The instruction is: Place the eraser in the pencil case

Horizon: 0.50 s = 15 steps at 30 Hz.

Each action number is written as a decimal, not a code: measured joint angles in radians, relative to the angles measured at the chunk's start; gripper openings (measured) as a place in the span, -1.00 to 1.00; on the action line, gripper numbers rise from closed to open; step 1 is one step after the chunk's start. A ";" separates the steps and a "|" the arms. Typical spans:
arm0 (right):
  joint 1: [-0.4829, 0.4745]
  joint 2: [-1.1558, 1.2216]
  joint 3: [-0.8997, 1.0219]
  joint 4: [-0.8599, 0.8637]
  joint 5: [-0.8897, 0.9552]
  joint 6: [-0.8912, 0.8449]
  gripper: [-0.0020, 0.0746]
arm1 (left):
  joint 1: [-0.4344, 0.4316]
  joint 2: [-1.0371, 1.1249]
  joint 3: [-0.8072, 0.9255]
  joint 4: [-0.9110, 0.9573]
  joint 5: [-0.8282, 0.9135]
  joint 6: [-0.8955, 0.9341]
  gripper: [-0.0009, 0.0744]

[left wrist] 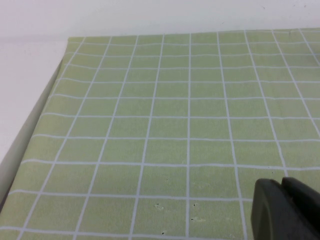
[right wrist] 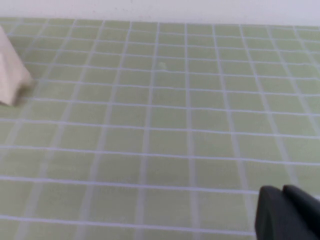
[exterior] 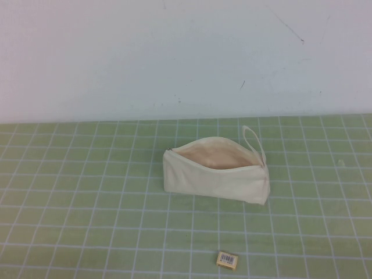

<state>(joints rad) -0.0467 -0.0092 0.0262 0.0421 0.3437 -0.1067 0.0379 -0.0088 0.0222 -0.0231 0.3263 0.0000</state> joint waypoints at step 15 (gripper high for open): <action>0.000 0.000 0.002 0.897 -0.021 0.050 -0.95 | 0.000 0.000 0.000 0.000 0.000 0.000 -0.98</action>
<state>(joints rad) -0.0467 -0.0092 0.0282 0.9392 0.3231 -0.0567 0.0379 -0.0088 0.0222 -0.0231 0.3263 0.0000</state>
